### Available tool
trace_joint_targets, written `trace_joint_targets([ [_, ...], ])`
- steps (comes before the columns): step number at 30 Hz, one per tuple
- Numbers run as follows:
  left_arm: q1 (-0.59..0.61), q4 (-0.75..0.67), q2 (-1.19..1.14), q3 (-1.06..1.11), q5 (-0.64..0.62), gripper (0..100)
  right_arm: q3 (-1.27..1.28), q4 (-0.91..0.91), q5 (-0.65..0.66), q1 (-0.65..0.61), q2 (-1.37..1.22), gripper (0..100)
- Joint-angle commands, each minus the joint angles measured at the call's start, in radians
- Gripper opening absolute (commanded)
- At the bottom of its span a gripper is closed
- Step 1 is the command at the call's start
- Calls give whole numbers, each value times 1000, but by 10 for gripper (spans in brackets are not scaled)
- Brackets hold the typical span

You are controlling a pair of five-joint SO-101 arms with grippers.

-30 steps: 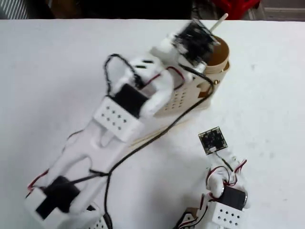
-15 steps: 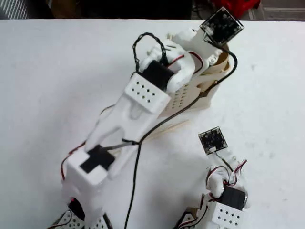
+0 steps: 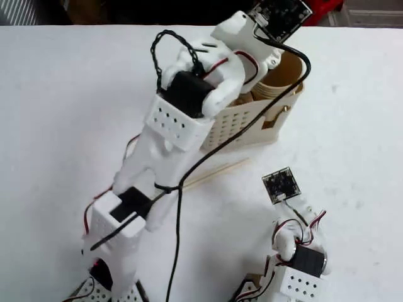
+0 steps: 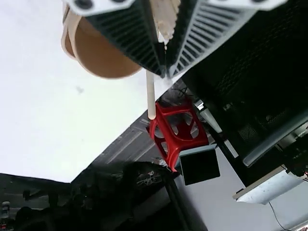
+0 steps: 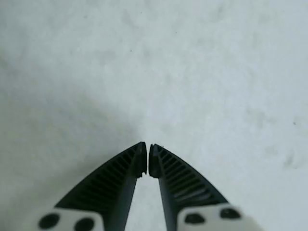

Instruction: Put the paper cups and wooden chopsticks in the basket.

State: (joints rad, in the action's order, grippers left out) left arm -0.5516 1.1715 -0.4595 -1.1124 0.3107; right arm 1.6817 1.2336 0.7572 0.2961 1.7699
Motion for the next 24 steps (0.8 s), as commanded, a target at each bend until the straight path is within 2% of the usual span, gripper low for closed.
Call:
trace_joint_targets([
  [1, 1, 83, 2, -44, 2, 159, 11, 5, -2, -12, 4, 32],
  [3, 1, 107, -5, -43, 9, 242, 11, 5, -2, -12, 4, 32],
  [9, 4, 112, -111, -52, 6, 204, 11, 5, -2, -12, 4, 32],
  [15, 25, 49, -151, -55, 0, 193, 11, 5, -2, -12, 4, 32],
  [17, 36, 49, -151, -55, 0, 146, 11, 5, -2, -12, 4, 32],
  [20, 44, 49, -151, -55, -5, 21, 11, 5, -2, -12, 4, 32],
  [24, 47, 75, -151, -109, -41, 19, 11, 5, -2, -12, 4, 32],
])
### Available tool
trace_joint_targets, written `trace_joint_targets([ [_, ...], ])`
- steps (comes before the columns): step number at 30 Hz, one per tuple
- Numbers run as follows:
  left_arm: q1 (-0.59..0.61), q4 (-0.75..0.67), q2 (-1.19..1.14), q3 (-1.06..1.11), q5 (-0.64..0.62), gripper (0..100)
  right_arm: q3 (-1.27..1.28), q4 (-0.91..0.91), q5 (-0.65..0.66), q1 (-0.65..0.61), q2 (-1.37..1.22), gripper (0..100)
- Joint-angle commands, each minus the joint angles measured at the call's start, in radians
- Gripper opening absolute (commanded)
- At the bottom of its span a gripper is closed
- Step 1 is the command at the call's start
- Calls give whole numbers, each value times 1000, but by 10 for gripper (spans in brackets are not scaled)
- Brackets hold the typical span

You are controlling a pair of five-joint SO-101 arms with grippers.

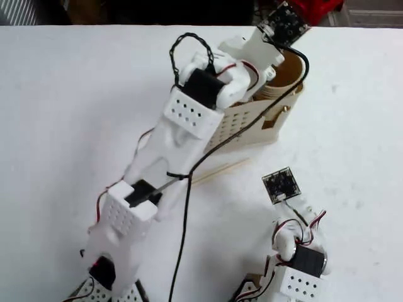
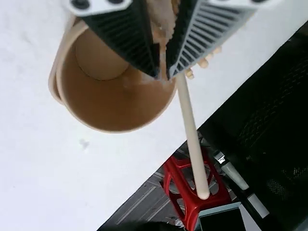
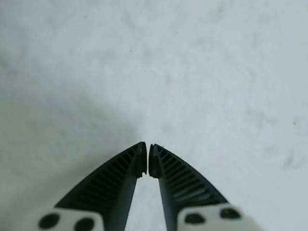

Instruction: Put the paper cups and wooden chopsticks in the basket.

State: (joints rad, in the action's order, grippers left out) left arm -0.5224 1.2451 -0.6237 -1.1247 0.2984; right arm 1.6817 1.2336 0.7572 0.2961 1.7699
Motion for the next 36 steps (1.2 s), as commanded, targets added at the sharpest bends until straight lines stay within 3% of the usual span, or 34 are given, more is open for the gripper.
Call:
trace_joint_targets([
  [1, 18, 21, 13, -124, -29, 23, 11, 5, -2, -12, 4, 32],
  [7, 8, 180, 2, -396, -37, 37, 11, 5, -2, -12, 4, 32],
  [12, 28, 172, 1, -321, -63, 203, 11, 5, -2, -12, 4, 32],
  [18, 62, 34, 7, -129, -130, 189, 11, 5, -2, -12, 4, 32],
  [29, 53, 31, -45, -114, -149, 181, 11, 5, -2, -12, 4, 32],
  [36, 47, 31, -68, -124, -144, 58, 11, 5, -2, -10, 4, 32],
])
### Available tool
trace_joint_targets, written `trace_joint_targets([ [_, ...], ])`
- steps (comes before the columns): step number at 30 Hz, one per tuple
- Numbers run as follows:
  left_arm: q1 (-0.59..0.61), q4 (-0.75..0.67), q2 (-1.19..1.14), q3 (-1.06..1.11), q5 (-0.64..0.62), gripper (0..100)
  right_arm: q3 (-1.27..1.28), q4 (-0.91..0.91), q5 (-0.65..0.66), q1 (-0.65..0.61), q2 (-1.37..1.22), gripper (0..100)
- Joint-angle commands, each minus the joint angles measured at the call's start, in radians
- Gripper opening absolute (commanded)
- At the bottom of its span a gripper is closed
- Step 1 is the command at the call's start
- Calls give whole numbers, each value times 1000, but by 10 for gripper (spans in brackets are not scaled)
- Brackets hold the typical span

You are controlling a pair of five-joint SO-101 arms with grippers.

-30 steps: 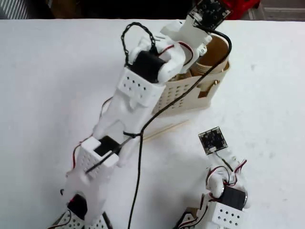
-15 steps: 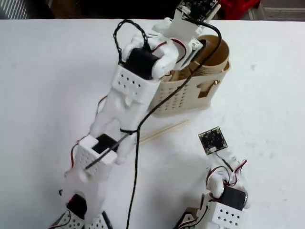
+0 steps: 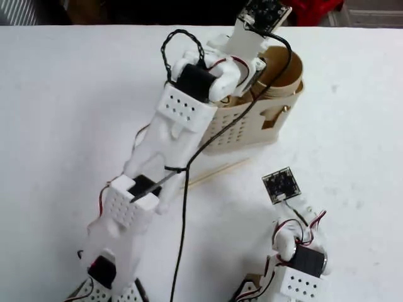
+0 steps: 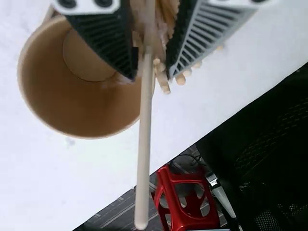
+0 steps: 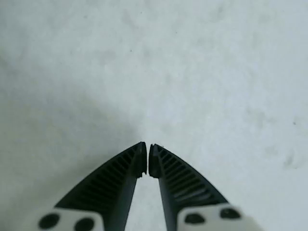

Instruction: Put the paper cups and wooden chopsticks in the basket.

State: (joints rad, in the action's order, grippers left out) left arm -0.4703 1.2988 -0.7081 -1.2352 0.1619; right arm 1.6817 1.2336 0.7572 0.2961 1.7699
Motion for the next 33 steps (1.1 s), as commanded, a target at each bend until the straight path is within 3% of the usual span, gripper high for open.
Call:
trace_joint_targets([
  [1, -4, -23, 16, -14, -9, 38, 11, 5, -2, -10, 4, 32],
  [13, -1, 61, 13, -327, -12, 23, 11, 5, -2, -12, 4, 32],
  [17, 5, 71, 5, -420, -103, 23, 11, 5, -2, -12, 4, 32],
  [21, 19, 23, 4, -434, -178, 23, 11, 5, -2, -10, 4, 32],
  [29, 16, 20, 2, -434, -189, 29, 11, 5, -2, -8, 4, 32],
  [33, 19, 43, 5, -434, -190, 83, 11, 5, -2, -8, 4, 32],
])
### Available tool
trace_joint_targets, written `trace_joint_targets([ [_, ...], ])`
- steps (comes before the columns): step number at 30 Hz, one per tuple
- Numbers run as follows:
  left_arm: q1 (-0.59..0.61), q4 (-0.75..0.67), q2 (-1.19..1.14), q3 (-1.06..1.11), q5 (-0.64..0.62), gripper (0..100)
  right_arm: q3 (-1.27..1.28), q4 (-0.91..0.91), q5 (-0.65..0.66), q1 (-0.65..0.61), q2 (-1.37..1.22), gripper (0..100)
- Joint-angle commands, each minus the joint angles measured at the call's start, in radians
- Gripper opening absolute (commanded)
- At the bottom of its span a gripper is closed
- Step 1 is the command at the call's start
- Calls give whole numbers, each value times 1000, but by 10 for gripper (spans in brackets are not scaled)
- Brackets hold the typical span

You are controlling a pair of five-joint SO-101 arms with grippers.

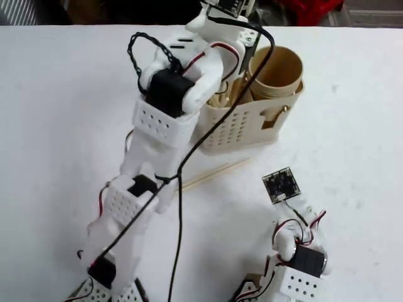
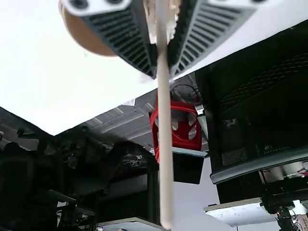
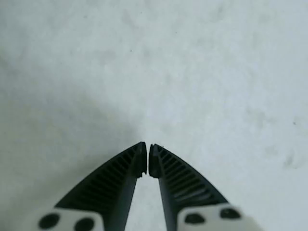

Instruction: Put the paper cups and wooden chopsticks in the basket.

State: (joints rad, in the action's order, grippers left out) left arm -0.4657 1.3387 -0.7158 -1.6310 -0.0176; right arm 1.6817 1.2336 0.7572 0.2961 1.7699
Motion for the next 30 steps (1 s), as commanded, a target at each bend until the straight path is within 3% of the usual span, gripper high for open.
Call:
trace_joint_targets([
  [1, 16, 5, 13, -38, -11, 92, 11, 5, -2, -8, 4, 32],
  [10, 68, 72, 27, -41, -6, 94, 11, 5, -2, -10, 4, 32],
  [13, 102, 183, 73, -40, -3, 94, 11, 5, -2, -8, 4, 32],
  [17, 173, 445, 222, -35, 55, 94, 11, 5, -2, -8, 4, 32],
  [20, 271, 454, 328, 28, 175, 39, 11, 5, -2, -8, 4, 32],
  [24, 421, 456, 490, 296, 180, 39, 11, 5, -2, -7, 4, 32],
  [30, 429, 436, 839, 1117, 373, 72, 11, 5, -2, -7, 4, 32],
])
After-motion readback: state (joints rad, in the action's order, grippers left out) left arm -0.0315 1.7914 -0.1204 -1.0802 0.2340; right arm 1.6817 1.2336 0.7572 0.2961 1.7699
